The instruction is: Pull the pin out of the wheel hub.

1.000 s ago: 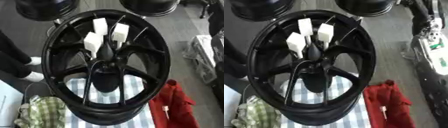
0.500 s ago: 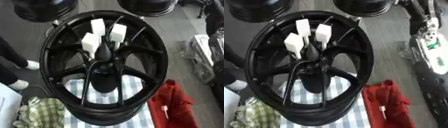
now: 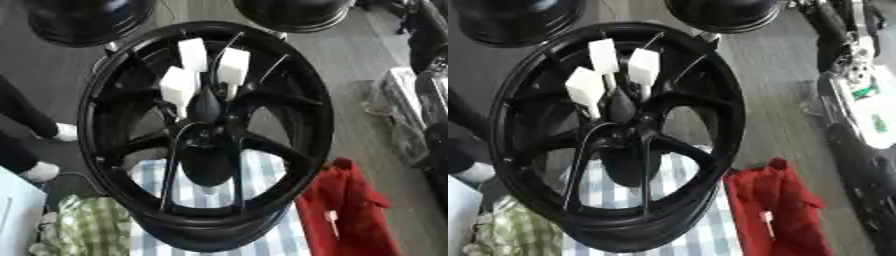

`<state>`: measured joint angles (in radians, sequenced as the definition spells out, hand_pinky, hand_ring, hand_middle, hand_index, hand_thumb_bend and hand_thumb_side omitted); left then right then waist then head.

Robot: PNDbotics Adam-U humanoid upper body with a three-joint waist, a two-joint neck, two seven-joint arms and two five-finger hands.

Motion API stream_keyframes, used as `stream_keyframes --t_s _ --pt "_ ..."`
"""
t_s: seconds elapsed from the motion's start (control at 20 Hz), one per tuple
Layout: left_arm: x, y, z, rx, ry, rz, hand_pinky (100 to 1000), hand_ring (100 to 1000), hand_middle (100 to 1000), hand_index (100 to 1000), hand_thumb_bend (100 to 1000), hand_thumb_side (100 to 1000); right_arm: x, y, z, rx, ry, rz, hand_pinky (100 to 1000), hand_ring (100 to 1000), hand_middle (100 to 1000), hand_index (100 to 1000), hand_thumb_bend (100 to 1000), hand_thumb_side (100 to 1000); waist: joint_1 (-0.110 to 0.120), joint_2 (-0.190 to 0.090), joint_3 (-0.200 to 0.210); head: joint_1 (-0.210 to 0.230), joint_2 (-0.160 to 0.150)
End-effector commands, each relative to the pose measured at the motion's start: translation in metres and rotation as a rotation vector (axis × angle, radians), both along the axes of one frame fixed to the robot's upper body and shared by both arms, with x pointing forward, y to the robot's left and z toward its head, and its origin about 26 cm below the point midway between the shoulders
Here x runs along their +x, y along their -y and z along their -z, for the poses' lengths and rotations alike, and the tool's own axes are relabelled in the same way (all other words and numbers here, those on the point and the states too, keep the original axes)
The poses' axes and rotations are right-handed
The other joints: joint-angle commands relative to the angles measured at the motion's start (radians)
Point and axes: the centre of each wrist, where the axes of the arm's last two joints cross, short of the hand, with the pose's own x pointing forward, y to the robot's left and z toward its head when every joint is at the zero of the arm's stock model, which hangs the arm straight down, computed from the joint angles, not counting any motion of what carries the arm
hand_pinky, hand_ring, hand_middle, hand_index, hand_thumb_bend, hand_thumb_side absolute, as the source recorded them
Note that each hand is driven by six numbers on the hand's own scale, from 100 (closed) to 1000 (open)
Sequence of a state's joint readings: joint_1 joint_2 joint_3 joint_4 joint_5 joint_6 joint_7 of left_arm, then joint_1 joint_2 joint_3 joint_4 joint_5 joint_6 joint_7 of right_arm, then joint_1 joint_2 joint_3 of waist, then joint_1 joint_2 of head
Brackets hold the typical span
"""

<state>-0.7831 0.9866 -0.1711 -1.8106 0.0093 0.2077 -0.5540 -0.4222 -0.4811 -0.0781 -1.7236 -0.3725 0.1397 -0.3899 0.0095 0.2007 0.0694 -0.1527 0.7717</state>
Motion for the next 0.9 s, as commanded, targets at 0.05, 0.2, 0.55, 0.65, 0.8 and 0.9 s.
stream_keyframes --t_s 0.05,0.2,0.55,0.65,0.8,0.9 --pt "-0.003 -0.001 -0.015 0.161 -0.052 0.054 783 798 775 852 451 679 -0.001 0.004 -0.011 -0.038 0.023 0.009 868 723 772 789 450 413 0.001 -0.026 0.001 -0.004 -0.002" --pt "0.001 0.003 -0.016 0.269 -0.122 0.104 788 796 776 853 469 676 -0.001 0.004 -0.010 -0.039 0.019 0.006 868 723 772 789 450 414 0.002 -0.027 0.000 -0.002 -0.002" --pt "-0.001 0.028 -0.008 0.377 -0.134 0.199 759 738 794 865 510 667 -0.001 0.002 -0.009 -0.040 0.014 -0.002 868 723 772 789 450 414 0.006 -0.025 -0.003 0.001 -0.002" --pt "-0.003 0.032 -0.008 0.371 -0.143 0.222 744 715 790 867 514 665 -0.001 0.002 -0.009 -0.040 0.014 -0.004 868 723 772 789 451 415 0.007 -0.025 -0.004 0.002 -0.002" --pt "-0.005 0.033 -0.007 0.353 -0.167 0.231 699 649 765 861 529 659 -0.001 0.001 -0.009 -0.041 0.012 -0.005 868 723 771 789 451 415 0.009 -0.024 -0.005 -0.001 -0.002" --pt "-0.006 0.033 -0.007 0.340 -0.181 0.228 687 649 759 857 535 654 -0.001 0.001 -0.009 -0.041 0.010 -0.005 868 723 771 789 451 415 0.010 -0.023 -0.005 -0.001 -0.002"
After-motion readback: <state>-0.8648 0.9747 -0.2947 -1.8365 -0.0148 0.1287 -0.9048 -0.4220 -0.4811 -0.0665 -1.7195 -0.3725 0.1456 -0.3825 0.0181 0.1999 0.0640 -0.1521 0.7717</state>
